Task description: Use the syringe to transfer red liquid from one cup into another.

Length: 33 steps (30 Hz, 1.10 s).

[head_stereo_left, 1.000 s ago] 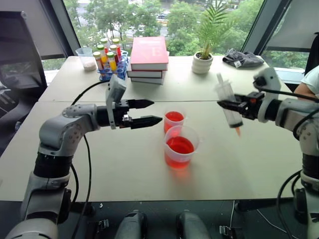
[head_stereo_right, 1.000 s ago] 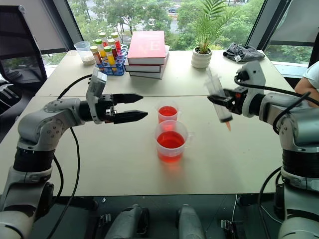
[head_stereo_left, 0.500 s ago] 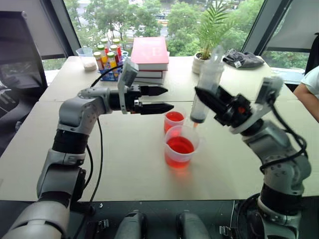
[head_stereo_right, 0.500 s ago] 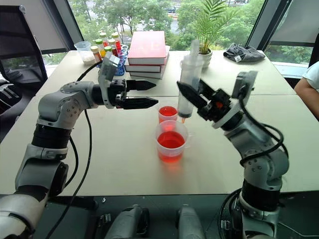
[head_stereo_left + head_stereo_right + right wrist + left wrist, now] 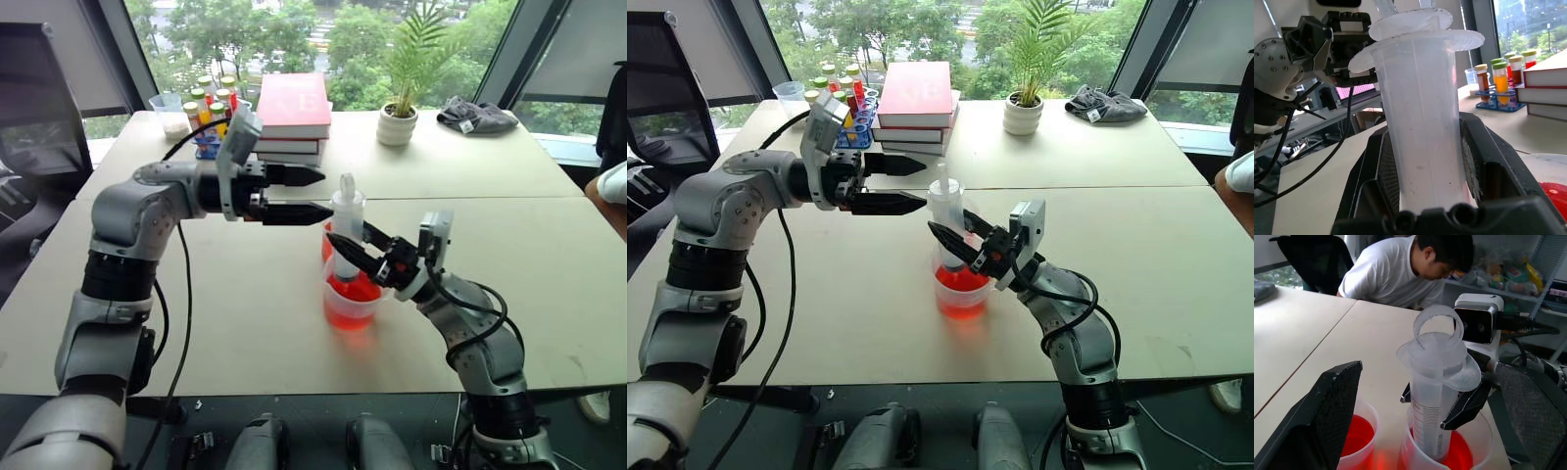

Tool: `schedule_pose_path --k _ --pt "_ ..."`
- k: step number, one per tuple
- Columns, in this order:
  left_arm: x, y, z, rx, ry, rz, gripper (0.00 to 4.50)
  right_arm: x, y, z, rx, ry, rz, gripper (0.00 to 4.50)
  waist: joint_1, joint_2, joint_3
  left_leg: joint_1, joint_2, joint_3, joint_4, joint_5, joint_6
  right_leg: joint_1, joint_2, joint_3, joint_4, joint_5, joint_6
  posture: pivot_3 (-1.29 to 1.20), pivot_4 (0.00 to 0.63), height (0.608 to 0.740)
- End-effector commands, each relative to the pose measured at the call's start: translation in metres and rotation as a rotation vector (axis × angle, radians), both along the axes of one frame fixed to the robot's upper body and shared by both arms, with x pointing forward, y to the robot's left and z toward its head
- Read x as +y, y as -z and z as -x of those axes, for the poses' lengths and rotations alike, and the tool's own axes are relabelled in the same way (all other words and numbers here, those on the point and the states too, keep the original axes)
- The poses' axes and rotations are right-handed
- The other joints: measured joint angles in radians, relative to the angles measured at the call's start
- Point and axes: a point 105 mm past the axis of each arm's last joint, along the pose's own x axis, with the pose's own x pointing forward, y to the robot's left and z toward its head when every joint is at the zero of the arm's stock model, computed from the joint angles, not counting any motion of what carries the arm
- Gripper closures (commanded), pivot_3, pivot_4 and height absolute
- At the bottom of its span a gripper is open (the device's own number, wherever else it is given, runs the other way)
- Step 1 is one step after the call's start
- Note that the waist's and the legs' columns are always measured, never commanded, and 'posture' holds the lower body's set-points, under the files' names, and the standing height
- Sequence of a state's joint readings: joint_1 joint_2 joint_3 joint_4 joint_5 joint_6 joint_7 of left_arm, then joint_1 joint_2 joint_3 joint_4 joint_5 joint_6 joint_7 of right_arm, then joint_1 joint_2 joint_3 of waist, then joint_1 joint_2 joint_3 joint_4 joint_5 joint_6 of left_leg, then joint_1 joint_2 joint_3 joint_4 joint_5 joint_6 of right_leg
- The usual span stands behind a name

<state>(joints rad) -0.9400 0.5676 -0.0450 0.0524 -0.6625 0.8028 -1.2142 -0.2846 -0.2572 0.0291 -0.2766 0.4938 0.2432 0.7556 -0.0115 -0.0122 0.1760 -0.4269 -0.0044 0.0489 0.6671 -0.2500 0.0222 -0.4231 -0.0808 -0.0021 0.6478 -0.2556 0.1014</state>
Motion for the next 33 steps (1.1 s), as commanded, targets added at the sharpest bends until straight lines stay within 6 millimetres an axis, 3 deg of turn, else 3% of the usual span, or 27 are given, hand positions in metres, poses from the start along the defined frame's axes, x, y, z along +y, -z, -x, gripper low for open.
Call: schedule_pose_path --k 1,14,25,33 --pt "-0.001 -0.011 0.010 -0.033 0.016 0.016 0.00 -0.003 -0.006 0.003 -0.051 -0.014 0.002 3.14 0.001 0.000 0.000 0.000 0.000 0.000 0.000 0.000 0.000 0.000 0.000 0.000 0.000 0.000 0.000 0.00 0.150 0.740" --pt "-0.015 -0.012 0.024 -0.022 0.117 0.019 0.00 -0.007 0.003 0.004 -0.009 0.014 0.008 3.14 0.000 0.000 0.000 0.001 0.000 0.000 0.001 0.000 0.000 0.001 0.000 0.000 0.000 0.000 0.000 0.00 0.150 0.740" --pt "-0.005 -0.020 0.029 -0.029 0.093 0.014 0.00 -0.012 0.001 0.000 0.008 0.066 -0.012 3.14 0.000 0.000 0.000 0.001 0.000 -0.001 0.000 0.000 0.000 0.001 0.000 0.000 0.001 0.000 0.000 0.00 0.150 0.740" --pt "-0.017 -0.018 0.036 0.003 0.151 0.033 0.00 -0.007 0.000 0.003 0.010 0.040 -0.001 3.14 0.000 0.000 0.000 0.001 0.000 -0.001 0.001 0.000 -0.001 0.002 0.000 0.000 0.001 0.000 0.000 0.00 0.150 0.740"
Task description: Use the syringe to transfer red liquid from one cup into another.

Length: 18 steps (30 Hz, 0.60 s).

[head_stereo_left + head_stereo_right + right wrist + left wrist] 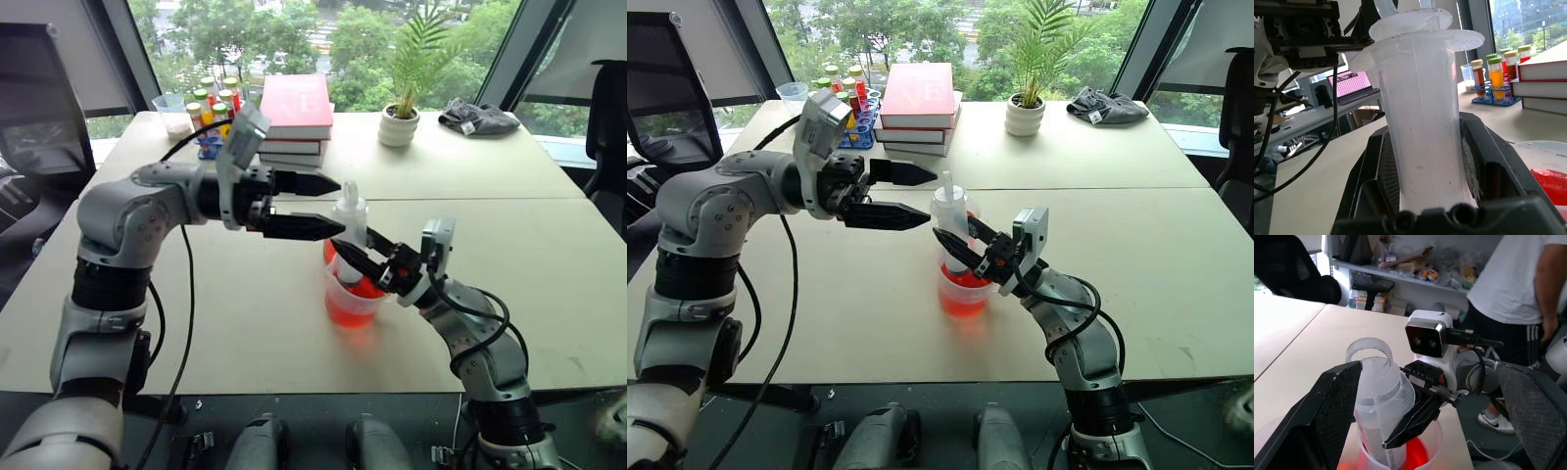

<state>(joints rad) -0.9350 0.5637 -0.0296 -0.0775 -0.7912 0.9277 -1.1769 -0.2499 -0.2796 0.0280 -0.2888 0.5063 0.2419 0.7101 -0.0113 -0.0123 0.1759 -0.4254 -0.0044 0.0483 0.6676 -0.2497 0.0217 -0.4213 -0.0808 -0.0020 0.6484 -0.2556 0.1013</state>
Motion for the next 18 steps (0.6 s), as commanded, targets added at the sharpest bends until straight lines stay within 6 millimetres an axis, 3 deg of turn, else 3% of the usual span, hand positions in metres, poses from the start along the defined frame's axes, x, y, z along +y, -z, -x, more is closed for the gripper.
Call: schedule_pose_path --k 1,16,18 --pt "-0.006 -0.008 0.010 -0.027 0.047 0.017 0.00 0.001 -0.008 0.004 -0.025 -0.012 0.000 3.14 0.000 0.000 0.000 0.000 0.000 0.000 0.000 0.000 0.000 0.000 0.000 0.000 0.000 0.000 0.000 0.00 0.150 0.740" --pt "-0.024 0.004 0.003 0.034 0.056 0.038 0.00 0.001 -0.016 0.011 -0.016 -0.009 0.034 3.14 0.001 0.000 0.000 0.000 0.000 0.000 0.000 0.000 0.000 0.000 0.000 0.000 0.000 0.000 0.000 0.00 0.150 0.740" --pt "-0.026 0.003 0.002 0.035 0.051 0.049 0.54 0.001 -0.016 0.011 -0.015 -0.008 0.036 3.14 0.001 0.000 0.000 0.000 0.000 0.000 0.000 0.000 0.000 0.000 0.000 0.000 0.000 0.000 0.000 0.00 0.150 0.740"
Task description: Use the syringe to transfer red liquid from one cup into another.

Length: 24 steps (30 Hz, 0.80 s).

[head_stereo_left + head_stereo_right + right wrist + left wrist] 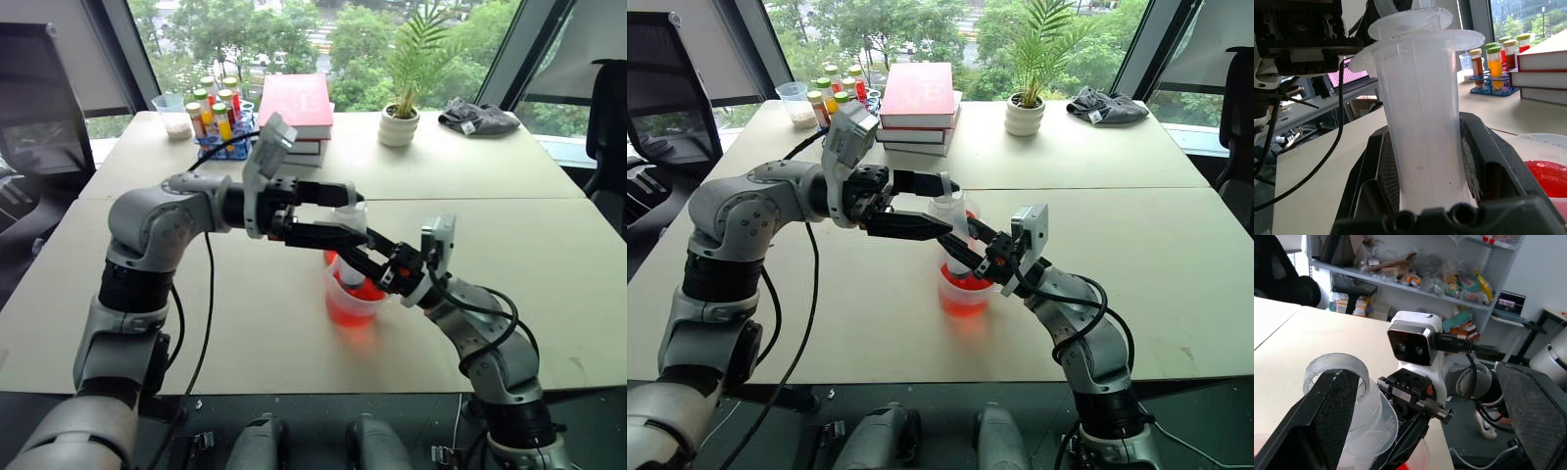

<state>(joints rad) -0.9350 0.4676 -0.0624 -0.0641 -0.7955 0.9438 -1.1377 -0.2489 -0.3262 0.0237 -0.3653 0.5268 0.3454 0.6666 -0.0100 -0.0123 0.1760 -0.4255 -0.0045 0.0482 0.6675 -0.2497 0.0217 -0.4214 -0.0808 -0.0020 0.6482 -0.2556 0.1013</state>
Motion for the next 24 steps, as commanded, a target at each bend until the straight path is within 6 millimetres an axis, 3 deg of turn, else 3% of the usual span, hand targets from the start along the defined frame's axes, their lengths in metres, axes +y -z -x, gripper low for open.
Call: schedule_pose_path --k 1,8,24 --pt "-0.004 -0.007 -0.001 -0.026 -0.006 0.029 0.86 0.002 -0.013 0.008 -0.048 -0.018 -0.010 3.14 -0.001 0.000 0.000 0.000 0.000 0.000 0.000 0.000 0.000 0.000 0.000 0.000 0.000 0.000 0.000 0.00 0.150 0.740" --pt "-0.004 -0.012 -0.003 -0.034 -0.014 0.050 4.38 0.002 -0.011 0.010 -0.040 -0.025 0.002 3.14 -0.001 0.000 0.000 0.000 0.000 0.000 0.000 0.000 0.000 0.000 0.000 0.000 0.000 0.000 0.000 0.00 0.150 0.740" --pt "0.002 -0.028 -0.003 -0.094 -0.029 0.085 4.48 0.000 0.015 0.017 0.030 -0.040 0.042 3.14 -0.001 0.000 0.000 0.000 0.000 0.000 0.000 0.000 0.000 0.000 0.000 0.000 0.000 0.000 0.000 0.00 0.150 0.740"
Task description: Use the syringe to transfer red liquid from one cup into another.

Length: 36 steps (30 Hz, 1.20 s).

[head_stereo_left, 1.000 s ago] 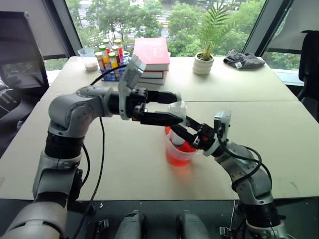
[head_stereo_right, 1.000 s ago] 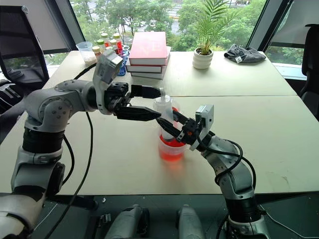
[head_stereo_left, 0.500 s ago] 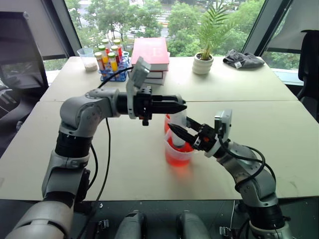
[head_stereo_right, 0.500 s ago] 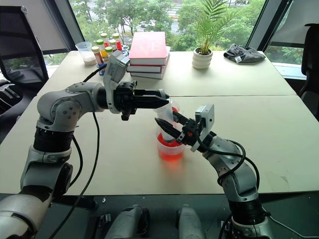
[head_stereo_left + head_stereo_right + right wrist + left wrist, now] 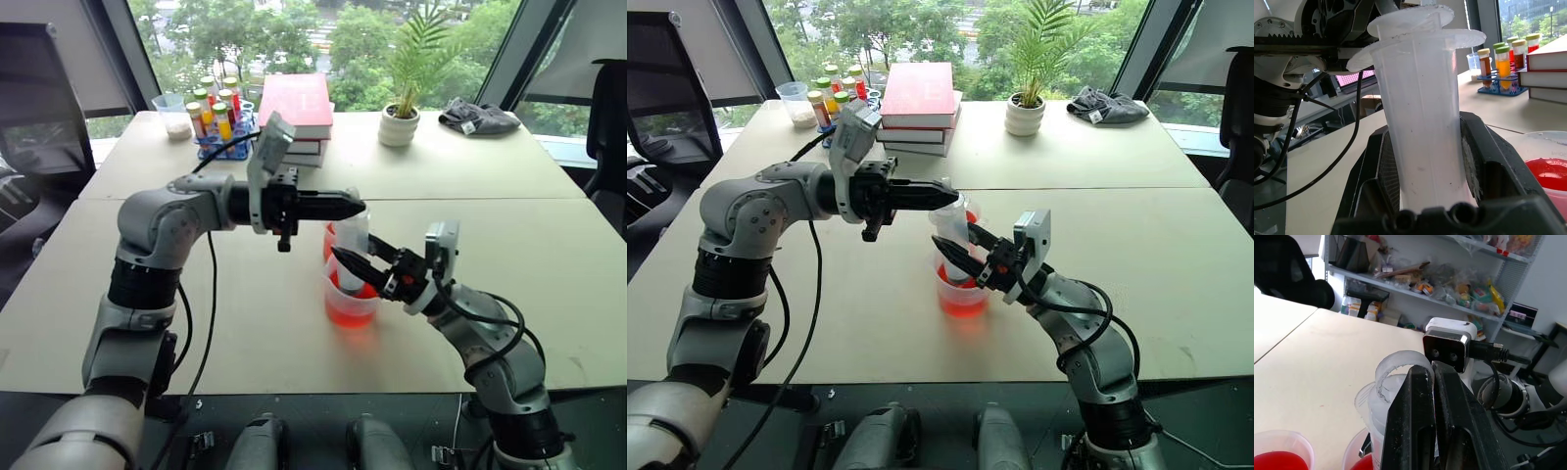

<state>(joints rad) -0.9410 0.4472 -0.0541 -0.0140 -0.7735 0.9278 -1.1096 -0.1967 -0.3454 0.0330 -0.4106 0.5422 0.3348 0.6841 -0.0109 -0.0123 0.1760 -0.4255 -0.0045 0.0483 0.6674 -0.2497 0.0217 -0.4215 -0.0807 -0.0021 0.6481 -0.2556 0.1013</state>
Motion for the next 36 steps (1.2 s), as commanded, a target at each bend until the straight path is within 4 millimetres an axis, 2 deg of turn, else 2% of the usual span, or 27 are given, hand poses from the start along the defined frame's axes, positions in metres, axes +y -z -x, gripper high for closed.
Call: schedule_pose_path --k 1,17,36 --pt "0.002 -0.031 0.008 -0.122 0.020 0.067 4.48 -0.001 0.013 0.005 0.034 -0.009 0.036 3.14 0.000 0.000 0.000 0.000 0.000 0.000 0.000 0.000 0.000 0.000 0.000 0.000 0.000 0.000 0.000 0.00 0.150 0.740" --pt "0.009 -0.056 -0.002 -0.193 -0.040 0.121 4.48 -0.002 0.027 0.008 0.081 -0.011 0.043 3.14 0.000 0.000 0.000 0.000 0.000 0.000 0.000 0.000 0.000 0.000 0.000 0.000 0.000 0.000 0.000 0.00 0.150 0.740" --pt "0.010 -0.062 -0.003 -0.214 -0.049 0.132 4.48 -0.001 0.022 0.008 0.064 -0.018 0.041 3.14 0.000 0.000 0.000 0.000 0.000 0.000 0.000 0.000 0.000 0.000 0.000 0.000 0.000 0.000 0.000 0.00 0.150 0.740"
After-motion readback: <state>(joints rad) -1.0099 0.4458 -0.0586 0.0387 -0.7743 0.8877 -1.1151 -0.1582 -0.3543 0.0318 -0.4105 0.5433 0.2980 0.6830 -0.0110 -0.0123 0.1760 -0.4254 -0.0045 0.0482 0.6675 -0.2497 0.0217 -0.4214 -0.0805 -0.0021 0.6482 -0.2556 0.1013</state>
